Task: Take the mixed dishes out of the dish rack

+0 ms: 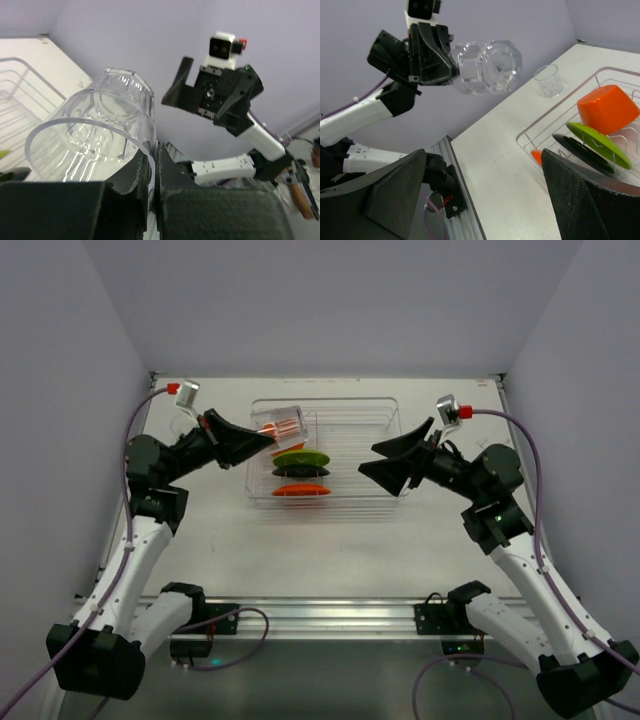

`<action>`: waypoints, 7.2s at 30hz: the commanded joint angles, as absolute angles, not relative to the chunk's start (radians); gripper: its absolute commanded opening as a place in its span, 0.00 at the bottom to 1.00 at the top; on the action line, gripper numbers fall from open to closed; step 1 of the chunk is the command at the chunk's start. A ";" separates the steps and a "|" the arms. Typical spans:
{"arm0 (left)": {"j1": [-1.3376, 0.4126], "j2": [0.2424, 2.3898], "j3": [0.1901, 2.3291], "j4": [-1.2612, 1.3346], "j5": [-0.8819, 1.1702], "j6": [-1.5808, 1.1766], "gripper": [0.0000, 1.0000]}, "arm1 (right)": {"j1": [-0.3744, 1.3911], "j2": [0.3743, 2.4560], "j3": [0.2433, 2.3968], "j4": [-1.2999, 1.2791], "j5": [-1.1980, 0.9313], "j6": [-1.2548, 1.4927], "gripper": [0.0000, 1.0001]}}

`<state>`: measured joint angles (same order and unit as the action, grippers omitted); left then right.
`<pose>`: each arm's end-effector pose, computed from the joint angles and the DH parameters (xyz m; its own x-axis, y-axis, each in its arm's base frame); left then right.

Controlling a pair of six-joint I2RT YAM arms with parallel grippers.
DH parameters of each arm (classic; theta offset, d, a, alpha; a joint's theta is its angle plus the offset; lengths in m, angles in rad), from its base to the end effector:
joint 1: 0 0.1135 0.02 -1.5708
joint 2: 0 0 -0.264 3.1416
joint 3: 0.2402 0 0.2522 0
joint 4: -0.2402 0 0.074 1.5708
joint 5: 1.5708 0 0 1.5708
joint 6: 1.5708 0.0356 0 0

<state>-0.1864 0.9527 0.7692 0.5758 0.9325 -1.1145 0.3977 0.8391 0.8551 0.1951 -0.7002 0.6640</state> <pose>0.1979 -0.0664 0.3793 -0.5882 -0.4334 -0.6828 0.7072 0.1338 -0.6942 0.1631 0.0934 0.3950 -0.3884 0.3480 -0.8533 -0.8098 0.3130 0.4963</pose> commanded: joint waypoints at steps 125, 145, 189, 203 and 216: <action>0.213 1.942 1.954 -1.040 -0.049 -0.278 0.48 | 0.353 0.933 0.788 0.161 -0.801 0.600 0.99; 0.184 1.434 1.589 -0.795 0.256 -0.291 1.00 | 0.356 1.026 0.853 0.081 -0.824 0.542 0.99; 0.077 0.856 0.897 -0.456 0.558 -0.336 1.00 | 0.798 1.227 0.908 -0.019 -0.040 0.040 0.99; 0.077 0.851 0.893 -0.456 0.565 -0.333 1.00 | 0.896 1.207 0.839 0.087 0.055 -0.069 0.95; 0.077 0.859 0.896 -0.456 0.566 -0.333 1.00 | 0.992 1.270 0.824 0.153 0.176 -0.164 0.72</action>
<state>0.0826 0.8654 0.9009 -0.4866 0.5438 -0.3393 0.9638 1.2465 0.8421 0.0654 0.1009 -0.1040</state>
